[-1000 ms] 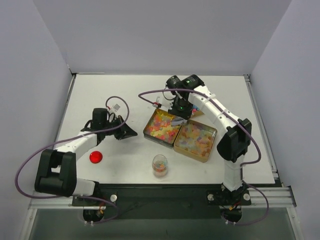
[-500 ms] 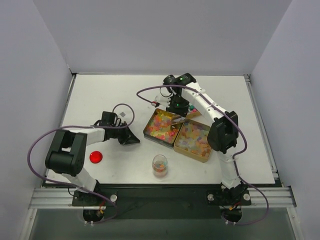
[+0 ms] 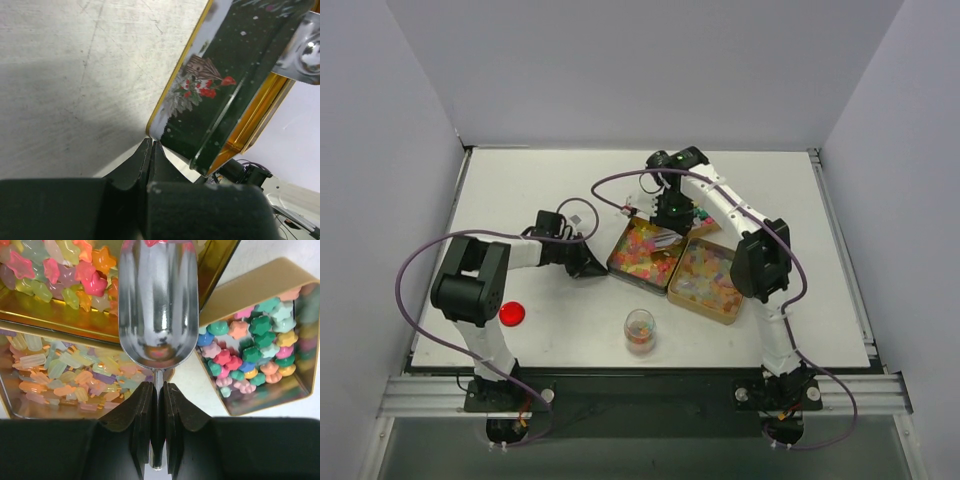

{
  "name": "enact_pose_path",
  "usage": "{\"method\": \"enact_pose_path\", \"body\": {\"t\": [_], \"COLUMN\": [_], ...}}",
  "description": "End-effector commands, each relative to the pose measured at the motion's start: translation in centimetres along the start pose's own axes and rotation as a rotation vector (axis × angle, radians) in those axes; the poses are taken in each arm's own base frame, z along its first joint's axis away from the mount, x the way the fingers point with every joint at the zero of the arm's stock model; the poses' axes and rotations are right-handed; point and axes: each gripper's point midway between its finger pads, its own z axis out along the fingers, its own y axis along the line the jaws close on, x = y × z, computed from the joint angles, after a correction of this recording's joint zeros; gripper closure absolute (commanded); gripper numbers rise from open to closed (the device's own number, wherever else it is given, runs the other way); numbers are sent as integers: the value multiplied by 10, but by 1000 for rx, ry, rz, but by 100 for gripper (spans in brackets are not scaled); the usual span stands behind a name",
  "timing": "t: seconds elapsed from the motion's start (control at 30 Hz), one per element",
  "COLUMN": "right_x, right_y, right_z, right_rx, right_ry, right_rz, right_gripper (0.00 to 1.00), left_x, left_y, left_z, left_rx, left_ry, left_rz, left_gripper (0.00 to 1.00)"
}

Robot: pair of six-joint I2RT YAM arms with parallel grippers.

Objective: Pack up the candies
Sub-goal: Scoop the fake candies from the storage box.

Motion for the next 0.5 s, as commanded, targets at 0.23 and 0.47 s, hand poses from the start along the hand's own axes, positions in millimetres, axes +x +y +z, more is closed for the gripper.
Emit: {"method": "enact_pose_path", "body": {"t": [0.23,0.47], "right_x": [-9,-24], "right_y": [11,-1], "right_z": [29,38], "right_rx": [-71,-26], "right_ry": [-35,-20], "right_rz": [-274,-387], "right_gripper": [100,100], "left_x": [-14,-20], "left_y": [-4,-15], "left_z": [13,19], "left_rx": [-1,16], "left_ry": [19,26], "left_rz": [42,59], "left_gripper": [100,100]}}
